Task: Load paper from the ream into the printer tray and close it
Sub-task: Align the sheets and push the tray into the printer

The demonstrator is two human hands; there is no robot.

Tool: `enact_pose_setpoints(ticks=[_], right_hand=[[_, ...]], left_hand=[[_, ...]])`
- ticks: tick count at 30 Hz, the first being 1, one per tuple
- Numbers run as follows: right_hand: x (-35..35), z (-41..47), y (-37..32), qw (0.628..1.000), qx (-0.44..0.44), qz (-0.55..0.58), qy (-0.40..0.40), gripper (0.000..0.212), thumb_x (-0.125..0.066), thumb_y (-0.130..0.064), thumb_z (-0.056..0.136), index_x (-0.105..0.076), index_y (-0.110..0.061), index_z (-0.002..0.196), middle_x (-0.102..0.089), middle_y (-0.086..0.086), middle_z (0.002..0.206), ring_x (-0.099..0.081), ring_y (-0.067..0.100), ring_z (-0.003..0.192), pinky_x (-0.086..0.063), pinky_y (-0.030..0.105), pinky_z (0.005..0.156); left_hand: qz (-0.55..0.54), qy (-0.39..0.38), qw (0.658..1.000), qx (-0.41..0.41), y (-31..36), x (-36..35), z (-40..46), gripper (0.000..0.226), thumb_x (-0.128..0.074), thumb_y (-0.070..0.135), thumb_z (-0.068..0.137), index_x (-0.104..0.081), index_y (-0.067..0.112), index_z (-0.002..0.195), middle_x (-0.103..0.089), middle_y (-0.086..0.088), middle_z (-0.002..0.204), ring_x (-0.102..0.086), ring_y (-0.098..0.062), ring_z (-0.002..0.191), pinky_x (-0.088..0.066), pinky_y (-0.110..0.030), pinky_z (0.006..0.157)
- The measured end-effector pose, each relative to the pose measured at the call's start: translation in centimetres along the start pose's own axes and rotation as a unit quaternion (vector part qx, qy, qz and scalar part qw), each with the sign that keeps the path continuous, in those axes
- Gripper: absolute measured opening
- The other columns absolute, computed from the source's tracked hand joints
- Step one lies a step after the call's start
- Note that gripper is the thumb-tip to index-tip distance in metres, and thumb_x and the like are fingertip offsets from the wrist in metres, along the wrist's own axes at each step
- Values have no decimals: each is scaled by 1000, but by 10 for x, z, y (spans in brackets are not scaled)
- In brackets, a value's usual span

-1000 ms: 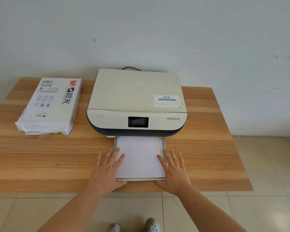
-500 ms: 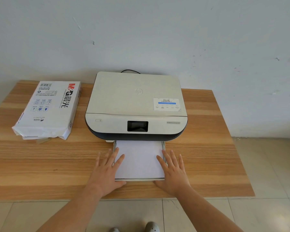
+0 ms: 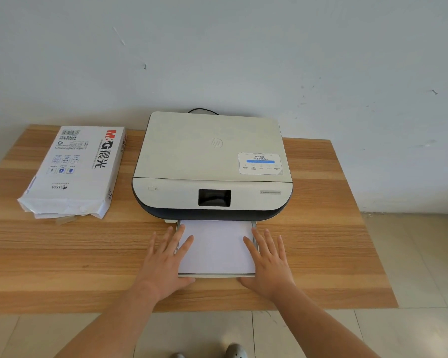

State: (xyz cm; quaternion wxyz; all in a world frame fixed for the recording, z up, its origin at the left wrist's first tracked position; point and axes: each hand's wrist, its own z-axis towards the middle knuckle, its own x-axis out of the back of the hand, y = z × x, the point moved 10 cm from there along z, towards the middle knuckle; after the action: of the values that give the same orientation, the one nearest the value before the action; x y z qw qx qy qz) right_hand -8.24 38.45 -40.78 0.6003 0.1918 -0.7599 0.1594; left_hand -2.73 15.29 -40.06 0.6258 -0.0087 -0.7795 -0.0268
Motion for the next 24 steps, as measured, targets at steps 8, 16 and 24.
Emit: enact_pose_setpoints(ticks=[8, 16, 24], right_hand=[[4, 3, 1, 1000, 3, -1, 12, 107, -54, -79, 63, -22, -26, 150, -27, 10, 158, -12, 34, 146, -11, 58, 112], [8, 10, 2, 1000, 1, -8, 17, 107, -53, -78, 65, -20, -24, 151, -24, 11, 159, -10, 35, 147, -9, 59, 113], [15, 17, 5, 999, -7, -18, 32, 114, -55, -76, 69, 6, -28, 152, 7, 9, 162, 11, 34, 148, 0, 60, 115]], left_hand=[[14, -3, 1000, -2, -3, -1, 7, 103, -43, 82, 67, 1, 35, 149, 24, 1, 159, 17, -22, 144, 13, -52, 113], [17, 6, 1000, 8, -3, 5, 11, 102, -44, 80, 71, 5, 35, 148, 19, -3, 159, 21, -23, 144, 8, -55, 115], [34, 15, 999, 9, -3, 9, 19, 108, -49, 80, 69, 2, 30, 150, 21, 0, 158, 17, -27, 144, 6, -56, 115]])
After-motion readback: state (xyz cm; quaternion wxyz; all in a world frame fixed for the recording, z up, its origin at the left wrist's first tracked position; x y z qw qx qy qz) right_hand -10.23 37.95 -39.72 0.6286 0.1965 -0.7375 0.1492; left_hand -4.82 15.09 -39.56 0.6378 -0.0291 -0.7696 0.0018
